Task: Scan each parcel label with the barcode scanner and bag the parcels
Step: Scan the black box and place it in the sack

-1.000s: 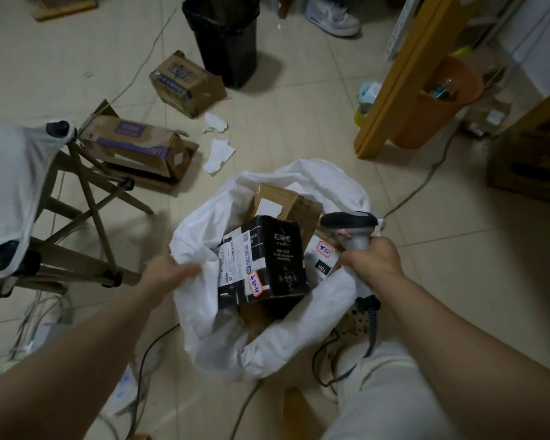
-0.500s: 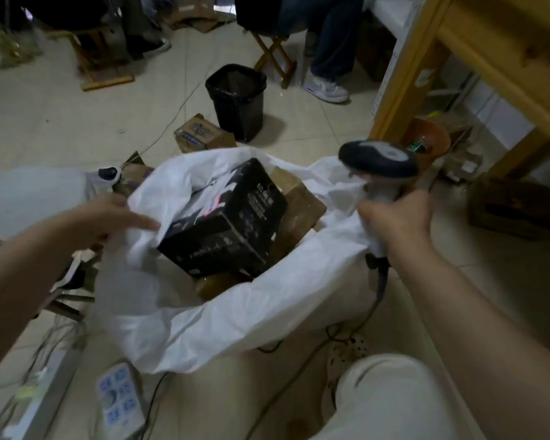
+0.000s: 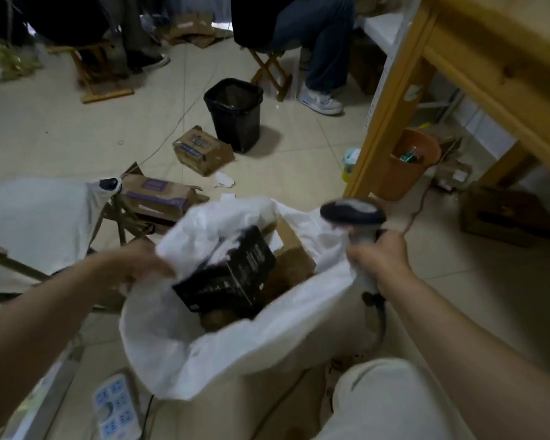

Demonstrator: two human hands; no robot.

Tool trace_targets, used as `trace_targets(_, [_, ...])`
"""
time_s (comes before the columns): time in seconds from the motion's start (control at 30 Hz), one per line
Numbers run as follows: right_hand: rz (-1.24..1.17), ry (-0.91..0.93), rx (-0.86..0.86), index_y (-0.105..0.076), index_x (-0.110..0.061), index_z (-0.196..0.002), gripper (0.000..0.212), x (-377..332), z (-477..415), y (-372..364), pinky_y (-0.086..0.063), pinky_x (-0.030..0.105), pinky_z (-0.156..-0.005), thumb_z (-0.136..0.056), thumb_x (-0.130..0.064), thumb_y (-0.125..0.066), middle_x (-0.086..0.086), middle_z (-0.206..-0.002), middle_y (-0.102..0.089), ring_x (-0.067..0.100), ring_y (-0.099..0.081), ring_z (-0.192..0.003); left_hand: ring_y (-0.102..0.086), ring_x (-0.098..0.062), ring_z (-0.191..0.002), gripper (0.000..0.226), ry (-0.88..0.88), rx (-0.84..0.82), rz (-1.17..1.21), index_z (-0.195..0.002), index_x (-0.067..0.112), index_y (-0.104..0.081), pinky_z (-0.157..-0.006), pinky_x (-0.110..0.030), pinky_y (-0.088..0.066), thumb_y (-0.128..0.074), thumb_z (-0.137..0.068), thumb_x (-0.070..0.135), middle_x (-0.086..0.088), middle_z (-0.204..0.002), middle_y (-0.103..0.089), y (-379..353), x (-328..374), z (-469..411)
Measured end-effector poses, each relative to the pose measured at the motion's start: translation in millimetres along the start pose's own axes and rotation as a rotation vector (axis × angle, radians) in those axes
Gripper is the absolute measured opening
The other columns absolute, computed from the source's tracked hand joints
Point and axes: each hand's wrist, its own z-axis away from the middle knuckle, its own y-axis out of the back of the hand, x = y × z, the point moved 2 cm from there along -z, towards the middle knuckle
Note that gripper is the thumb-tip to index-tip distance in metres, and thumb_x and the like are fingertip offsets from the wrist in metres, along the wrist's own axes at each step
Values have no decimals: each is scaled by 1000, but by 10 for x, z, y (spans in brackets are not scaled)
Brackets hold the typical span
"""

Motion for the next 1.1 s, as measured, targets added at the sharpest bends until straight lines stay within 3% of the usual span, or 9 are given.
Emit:
trace_targets(0.2, [-22,35,12,-51,-17,-84,22,-250,-69,28,-50,39,-86,-79,-3,-67,1,-86,-58,23,-58,-94,-56,-28,-67,31,-97,262,117,-93,-5,-62,-57,-34,-47,-80,-74,12,-20,-80,-62,-33,189,-52])
trace_targets(0.3, [-165,247,43,-50,-24,-76,31,-546,52,120,-48,24,-68,-77,2,-66,-7,-76,-55,8,-54,-71,-65,-36,-80,33,-154,-10,485,-98,-4,-66,-74,-42,-54,-77,-71,12,-25,-91,-68,263,357,70])
trace_targets(0.4, [-122,220,11,-46,-27,-72,35,-411,102,43,-43,24,-68,-79,-1,-67,-9,-74,-53,3,-50,-68,-66,-40,-91,58,-74,-222,504,-112,-5,-62,-87,-51,-53,-81,-60,12,-29,-104,-68,205,22,-17])
trace_targets(0.53, [218,-40,-102,-45,-19,-68,28,135,22,-185,-45,33,-74,-82,-7,-66,1,-72,-50,25,-55,-84,-62,-35,-85,53,138,-3,184,-113,-8,-55,-75,-47,-55,-81,-74,17,-23,-93,-62,-460,-504,-157])
trace_targets(0.67, [144,19,-45,-46,-19,-75,25,-81,-102,-136,-46,37,-84,-83,-7,-66,-3,-77,-50,23,-53,-91,-59,-32,-89,41,-57,268,224,-109,-7,-58,-73,-42,-51,-73,-84,21,-20,-99,-63,-311,-175,-218])
trace_targets(0.83, [-100,318,5,-47,-30,-76,34,-586,20,23,-45,26,-73,-80,-1,-65,-10,-77,-55,2,-52,-73,-56,-21,-68,17,-385,445,447,-87,3,-61,-60,-29,-45,-71,-85,16,-11,-79,-60,195,326,204])
trace_targets(0.9, [-47,339,60,-52,-27,-76,30,-510,29,8,-47,27,-73,-78,0,-65,-7,-76,-58,9,-57,-76,-58,-21,-68,18,-329,357,496,-84,9,-60,-58,-30,-45,-73,-83,22,-9,-78,-61,122,219,259])
trace_targets(1.0, [156,118,44,-60,-10,-96,20,-93,-154,-91,-51,40,-86,-78,-3,-66,9,-93,-62,30,-61,-99,-65,-33,-80,37,6,120,439,-97,5,-60,-69,-46,-56,-77,-78,31,-18,-90,-64,-311,-253,52])
trace_targets(1.1, [285,-31,2,-60,-4,-99,19,310,-169,-177,-49,38,-85,-81,-6,-65,14,-94,-61,36,-59,-104,-62,-38,-88,37,64,176,308,-110,-5,-60,-81,-50,-55,-73,-83,16,-23,-96,-62,-682,-526,-50])
